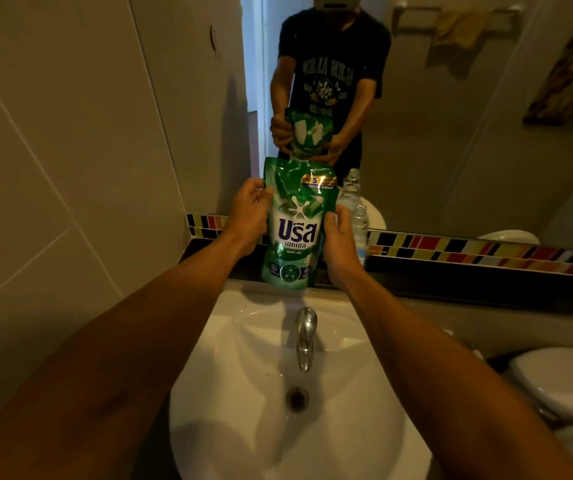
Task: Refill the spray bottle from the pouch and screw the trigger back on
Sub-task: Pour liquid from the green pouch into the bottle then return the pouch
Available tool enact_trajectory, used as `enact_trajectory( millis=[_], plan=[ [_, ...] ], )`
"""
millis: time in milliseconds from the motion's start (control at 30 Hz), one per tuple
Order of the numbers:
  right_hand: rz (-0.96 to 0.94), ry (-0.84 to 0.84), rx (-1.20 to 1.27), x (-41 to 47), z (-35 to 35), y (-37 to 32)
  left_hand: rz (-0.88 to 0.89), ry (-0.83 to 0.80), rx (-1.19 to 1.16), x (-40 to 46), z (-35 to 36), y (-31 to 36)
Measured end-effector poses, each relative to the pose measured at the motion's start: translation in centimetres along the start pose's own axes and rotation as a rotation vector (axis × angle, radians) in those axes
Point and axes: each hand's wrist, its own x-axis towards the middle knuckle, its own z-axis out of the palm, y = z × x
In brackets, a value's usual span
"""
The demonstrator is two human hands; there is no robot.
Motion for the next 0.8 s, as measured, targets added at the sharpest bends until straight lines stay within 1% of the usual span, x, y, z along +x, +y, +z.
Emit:
enact_trajectory(
  millis=[100, 200, 300, 467, 600, 800],
  plan=[
    [0.109, -0.029, 0.144, -1.2, -0.7, 0.1, 0.006, -0.026, 0.022, 0.1, 1.4, 0.6],
    [0.208, -0.09, 0.18, -2.3, -1.2, 1.2, 0.019, -0.054, 0.068, 0.4, 2.4, 1.0],
    [0.195, -0.094, 0.184, -3.1, -1.4, 1.6, 0.016, -0.063, 0.097, 0.9, 3.0, 1.1],
    [0.173, -0.091, 0.189, -3.0, -2.3, 2.0, -0.044, -0.068, 0.131, 1.8, 3.8, 1.0],
    [0.158, -0.088, 0.178, -2.6, -2.9, 2.7, -0.048, -0.036, 0.212, 2.9, 4.4, 1.0],
    [0.136, -0.082, 0.227, -2.3, -2.8, 3.2, -0.024, 0.024, 0.314, 4.4, 5.5, 1.7]
  ],
)
